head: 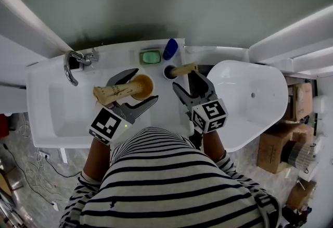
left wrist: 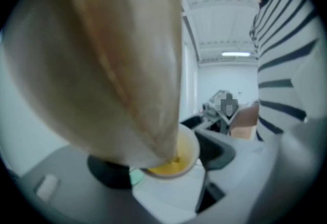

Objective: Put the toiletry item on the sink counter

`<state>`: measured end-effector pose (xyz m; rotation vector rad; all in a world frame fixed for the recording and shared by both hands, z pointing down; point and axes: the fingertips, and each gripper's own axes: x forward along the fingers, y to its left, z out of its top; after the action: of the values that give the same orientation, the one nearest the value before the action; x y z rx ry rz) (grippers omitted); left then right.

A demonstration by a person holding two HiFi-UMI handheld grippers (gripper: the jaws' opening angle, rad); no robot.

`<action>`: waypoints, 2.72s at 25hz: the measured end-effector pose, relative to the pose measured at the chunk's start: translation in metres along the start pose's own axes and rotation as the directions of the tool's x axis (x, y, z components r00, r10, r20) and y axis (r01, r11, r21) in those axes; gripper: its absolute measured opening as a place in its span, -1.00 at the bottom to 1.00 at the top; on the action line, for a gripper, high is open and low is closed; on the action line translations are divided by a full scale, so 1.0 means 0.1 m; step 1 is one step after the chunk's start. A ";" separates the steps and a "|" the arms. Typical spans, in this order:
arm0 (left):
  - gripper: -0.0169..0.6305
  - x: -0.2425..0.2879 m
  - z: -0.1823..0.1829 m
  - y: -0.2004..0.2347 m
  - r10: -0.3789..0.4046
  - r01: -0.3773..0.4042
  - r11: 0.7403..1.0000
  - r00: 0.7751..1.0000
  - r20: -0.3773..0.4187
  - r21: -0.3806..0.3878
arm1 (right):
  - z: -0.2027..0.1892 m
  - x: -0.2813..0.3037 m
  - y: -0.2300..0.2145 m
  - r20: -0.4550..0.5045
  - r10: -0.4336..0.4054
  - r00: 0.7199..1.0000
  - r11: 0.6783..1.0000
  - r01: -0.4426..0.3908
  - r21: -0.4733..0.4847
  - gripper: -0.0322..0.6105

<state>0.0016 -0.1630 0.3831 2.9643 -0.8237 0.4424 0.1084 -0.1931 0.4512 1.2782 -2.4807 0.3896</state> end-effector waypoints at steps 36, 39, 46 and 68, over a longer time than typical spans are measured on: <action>0.21 0.22 -0.13 0.07 -0.031 0.031 0.999 0.999 -0.007 0.009 | 0.47 -0.21 -0.05 0.132 -0.067 0.989 0.994 0.077 -0.076 -0.88; 0.21 0.26 -0.18 0.10 -0.035 0.035 0.999 0.999 -0.007 0.003 | 0.48 -0.21 -0.05 0.130 -0.069 0.989 0.994 0.079 -0.076 -0.88; 0.21 0.39 -0.37 0.20 -0.039 0.039 0.999 0.999 -0.001 -0.032 | 0.47 -0.21 -0.07 0.123 -0.076 0.990 0.994 0.085 -0.072 -0.88; 0.21 0.97 -1.36 0.47 -0.013 0.007 0.996 0.998 -0.067 -0.092 | 0.41 -0.16 -0.14 0.067 -0.097 0.993 0.992 0.102 -0.076 -0.88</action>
<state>0.0219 -0.2372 0.5391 2.8512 -0.8000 0.4872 0.1222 -0.2046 0.4091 1.3951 -2.4455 0.2267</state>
